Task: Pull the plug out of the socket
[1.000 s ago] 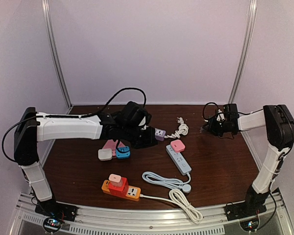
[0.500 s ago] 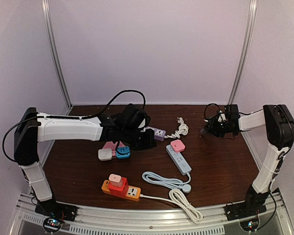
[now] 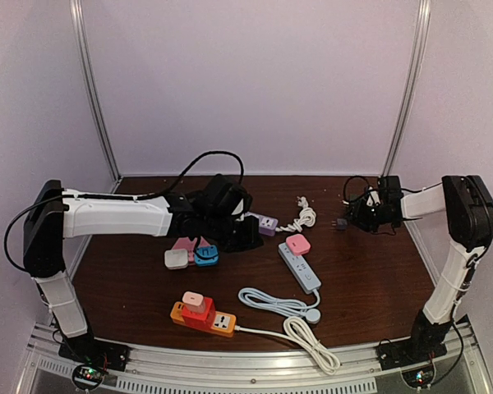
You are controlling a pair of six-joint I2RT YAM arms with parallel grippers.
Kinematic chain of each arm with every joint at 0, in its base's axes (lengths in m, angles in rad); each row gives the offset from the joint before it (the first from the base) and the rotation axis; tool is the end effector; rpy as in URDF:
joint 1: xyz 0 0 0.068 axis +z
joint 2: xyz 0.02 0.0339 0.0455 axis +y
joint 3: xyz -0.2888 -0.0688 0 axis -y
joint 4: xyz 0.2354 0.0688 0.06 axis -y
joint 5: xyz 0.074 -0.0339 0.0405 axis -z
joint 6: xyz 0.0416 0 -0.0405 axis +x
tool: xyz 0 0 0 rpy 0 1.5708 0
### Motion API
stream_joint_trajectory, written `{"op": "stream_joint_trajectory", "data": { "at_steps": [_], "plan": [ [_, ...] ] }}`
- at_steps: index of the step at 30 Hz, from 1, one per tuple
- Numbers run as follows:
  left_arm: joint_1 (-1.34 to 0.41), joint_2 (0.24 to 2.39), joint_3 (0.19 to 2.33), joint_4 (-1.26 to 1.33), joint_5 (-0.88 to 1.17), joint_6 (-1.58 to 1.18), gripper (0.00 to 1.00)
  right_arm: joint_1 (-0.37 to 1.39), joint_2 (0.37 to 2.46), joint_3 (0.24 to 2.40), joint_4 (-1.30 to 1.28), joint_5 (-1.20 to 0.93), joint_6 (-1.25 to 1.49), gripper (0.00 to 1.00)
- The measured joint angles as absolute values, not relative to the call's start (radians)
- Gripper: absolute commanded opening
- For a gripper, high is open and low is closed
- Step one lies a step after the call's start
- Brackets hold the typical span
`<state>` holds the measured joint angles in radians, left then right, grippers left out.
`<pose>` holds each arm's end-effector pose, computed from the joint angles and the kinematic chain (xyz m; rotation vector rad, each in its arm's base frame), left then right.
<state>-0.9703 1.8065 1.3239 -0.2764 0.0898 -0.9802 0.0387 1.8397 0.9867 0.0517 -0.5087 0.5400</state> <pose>0.2272 -0.3384 0.2588 0.0371 2.5837 -0.9843 0.3725 0.0347 0.1748 0.3510 2.3910 0.8765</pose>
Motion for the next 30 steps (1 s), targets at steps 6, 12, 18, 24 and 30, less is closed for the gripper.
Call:
{"op": "stream_joint_trajectory", "data": {
  "at_steps": [6,12,18,24,30],
  "plan": [
    [-0.970,1.807,1.324,-0.255,0.091,-0.984,0.00,0.050,1.792,0.973,0.005,-0.497,0.512,0.44],
    [-0.970,1.813,1.324,-0.232,0.094,-0.989,0.00,0.125,1.694,0.928,-0.013,-0.519,0.492,0.50],
    [-0.970,1.842,1.324,-0.210,0.102,-0.995,0.00,0.237,1.681,0.886,-0.012,-0.598,0.485,0.57],
    [-0.970,1.860,1.324,-0.196,0.109,-0.999,0.00,0.307,1.681,0.858,-0.002,-0.678,0.502,0.60],
    [-0.970,1.861,1.322,-0.181,0.113,-1.002,0.00,0.332,1.700,0.857,0.033,-0.708,0.507,0.63]
  ]
}}
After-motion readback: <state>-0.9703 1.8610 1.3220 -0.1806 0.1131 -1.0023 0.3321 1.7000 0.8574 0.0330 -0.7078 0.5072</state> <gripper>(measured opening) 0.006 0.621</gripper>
